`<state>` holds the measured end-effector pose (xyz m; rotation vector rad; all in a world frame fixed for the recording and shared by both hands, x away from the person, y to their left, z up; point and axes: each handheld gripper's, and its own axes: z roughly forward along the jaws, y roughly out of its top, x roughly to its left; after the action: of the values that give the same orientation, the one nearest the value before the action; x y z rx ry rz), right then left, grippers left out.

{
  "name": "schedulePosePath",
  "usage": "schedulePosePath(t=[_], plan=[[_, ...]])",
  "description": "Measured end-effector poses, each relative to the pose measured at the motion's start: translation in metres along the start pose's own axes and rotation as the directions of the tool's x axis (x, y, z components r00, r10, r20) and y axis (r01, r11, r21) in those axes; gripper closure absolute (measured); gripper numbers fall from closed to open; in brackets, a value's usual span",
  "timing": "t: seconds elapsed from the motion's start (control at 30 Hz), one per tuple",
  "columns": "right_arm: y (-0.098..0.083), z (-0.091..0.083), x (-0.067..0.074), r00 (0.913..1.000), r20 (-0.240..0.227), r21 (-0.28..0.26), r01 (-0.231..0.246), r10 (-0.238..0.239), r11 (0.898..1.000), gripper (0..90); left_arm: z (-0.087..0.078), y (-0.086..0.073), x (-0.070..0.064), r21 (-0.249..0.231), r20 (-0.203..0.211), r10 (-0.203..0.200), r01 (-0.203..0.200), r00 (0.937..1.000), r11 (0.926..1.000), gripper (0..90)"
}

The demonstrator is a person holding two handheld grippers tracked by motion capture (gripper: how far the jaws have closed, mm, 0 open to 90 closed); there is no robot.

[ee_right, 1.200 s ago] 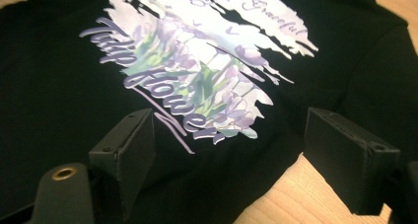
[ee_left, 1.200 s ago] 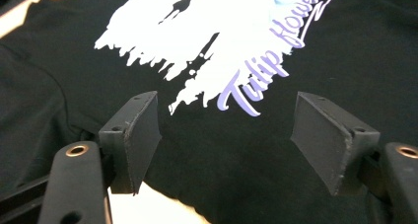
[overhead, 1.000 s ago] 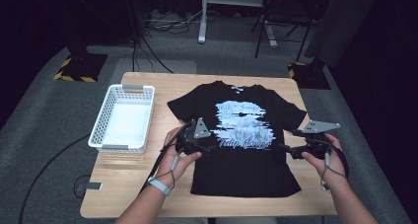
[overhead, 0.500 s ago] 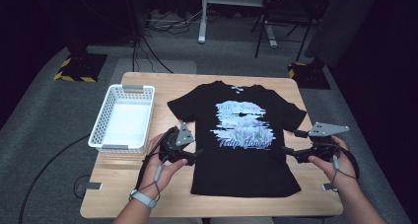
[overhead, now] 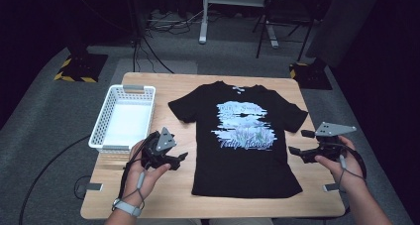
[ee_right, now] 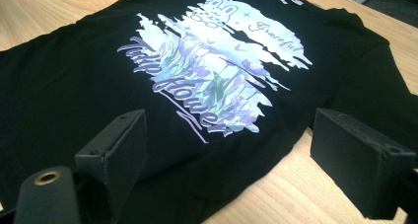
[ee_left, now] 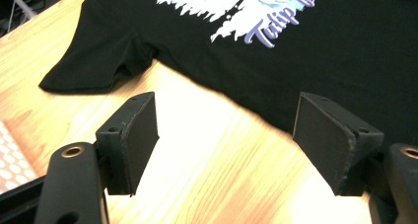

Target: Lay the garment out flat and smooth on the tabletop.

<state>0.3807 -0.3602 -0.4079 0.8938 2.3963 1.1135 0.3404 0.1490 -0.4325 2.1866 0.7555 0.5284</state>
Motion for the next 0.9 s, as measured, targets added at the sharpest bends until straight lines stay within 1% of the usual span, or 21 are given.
schedulePosePath(t=[0.1,0.23,0.33,0.4,0.5,0.53,0.67,0.73,0.8,0.9], plan=[[-0.002,-0.003,-0.001,1.0,0.007,0.0,-0.004,0.004,1.0,14.4,-0.002,-0.007,0.0,0.011,-0.005,-0.002,0.002,1.0,0.9999,24.6],[-0.006,-0.005,-0.002,0.9999,0.011,0.018,0.002,-0.002,1.0,14.1,-0.004,-0.018,0.001,0.021,-0.009,-0.007,0.008,0.9999,0.9997,24.4],[-0.008,-0.009,-0.002,0.9996,0.028,0.013,0.004,-0.005,1.0,13.4,-0.007,-0.027,0.002,0.027,-0.014,-0.017,0.017,0.9998,0.9995,24.1],[-0.01,-0.013,-0.001,0.9991,0.041,0.005,-0.013,0.012,1.0,13.9,-0.01,-0.033,0.003,0.027,-0.016,-0.025,0.026,0.9996,0.9993,24.0],[-0.016,-0.019,0.001,0.9977,0.052,0.006,-0.043,0.043,0.999,13.8,-0.013,-0.043,0.006,0.034,-0.027,-0.04,0.041,0.9988,0.9986,23.6],[-0.019,-0.02,0.001,0.9972,0.059,0.009,-0.047,0.046,0.999,13.5,-0.015,-0.046,0.007,0.039,-0.031,-0.041,0.042,0.9987,0.9984,23.6],[-0.029,-0.024,0.001,0.9957,0.073,0.019,-0.058,0.056,0.998,13.3,-0.02,-0.058,0.012,0.043,-0.04,-0.064,0.065,0.9972,0.9969,22.6],[-0.032,-0.025,0.001,0.9957,0.07,0.026,-0.064,0.062,0.998,13.3,-0.02,-0.06,0.012,0.048,-0.041,-0.067,0.069,0.9969,0.9965,21.7],[-0.038,-0.025,0.0,0.9954,0.059,0.044,-0.078,0.075,0.996,13.1,-0.021,-0.066,0.014,0.059,-0.044,-0.072,0.075,0.9964,0.9955,21.6],[-0.049,-0.026,0.001,0.995,0.064,0.061,-0.081,0.077,0.995,13.1,-0.023,-0.073,0.016,0.067,-0.048,-0.081,0.084,0.9955,0.9942,21.4]])
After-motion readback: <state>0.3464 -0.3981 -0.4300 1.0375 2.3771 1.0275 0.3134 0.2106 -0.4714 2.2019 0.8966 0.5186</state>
